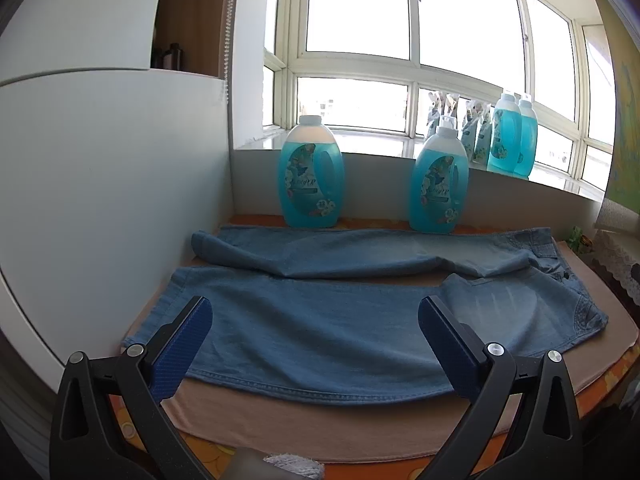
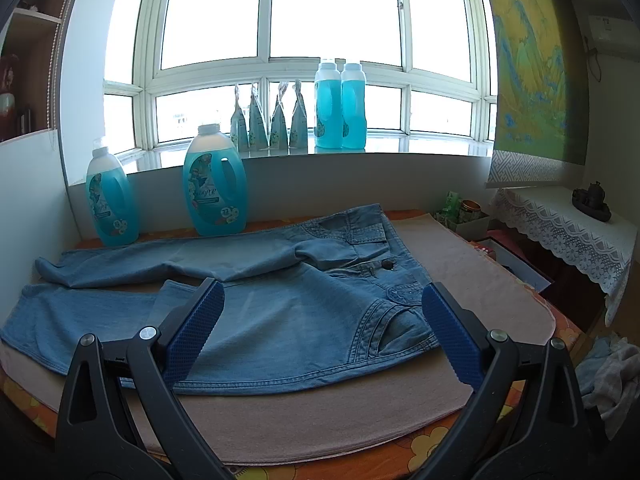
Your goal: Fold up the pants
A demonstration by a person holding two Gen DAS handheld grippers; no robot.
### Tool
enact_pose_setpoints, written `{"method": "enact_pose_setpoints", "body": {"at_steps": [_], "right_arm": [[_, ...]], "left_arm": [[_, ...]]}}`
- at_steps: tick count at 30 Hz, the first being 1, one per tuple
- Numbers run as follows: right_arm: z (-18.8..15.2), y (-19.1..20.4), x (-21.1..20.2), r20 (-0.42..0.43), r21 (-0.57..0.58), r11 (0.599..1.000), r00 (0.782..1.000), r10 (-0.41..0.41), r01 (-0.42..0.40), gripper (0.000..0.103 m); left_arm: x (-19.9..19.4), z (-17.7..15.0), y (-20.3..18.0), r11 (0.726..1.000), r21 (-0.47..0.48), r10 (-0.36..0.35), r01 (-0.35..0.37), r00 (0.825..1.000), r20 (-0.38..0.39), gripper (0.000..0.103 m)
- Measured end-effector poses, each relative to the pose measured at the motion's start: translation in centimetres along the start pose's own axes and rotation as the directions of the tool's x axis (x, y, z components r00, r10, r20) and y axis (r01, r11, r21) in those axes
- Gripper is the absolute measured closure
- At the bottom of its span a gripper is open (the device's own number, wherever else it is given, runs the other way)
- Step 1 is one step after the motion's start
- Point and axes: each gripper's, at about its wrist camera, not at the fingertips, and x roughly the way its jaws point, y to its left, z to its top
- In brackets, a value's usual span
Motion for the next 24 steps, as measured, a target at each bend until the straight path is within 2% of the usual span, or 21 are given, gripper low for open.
{"method": "enact_pose_setpoints", "body": {"at_steps": [24], "right_arm": [[0.44,0.30,-0.32,0.005,-0.002,1.000,1.000,0.005,-0.005,0.002]], "left_arm": [[-0.09,0.05,-0.08,1.000,-0.006,-0.001,0.001,1.000,0.001,0.000]]}}
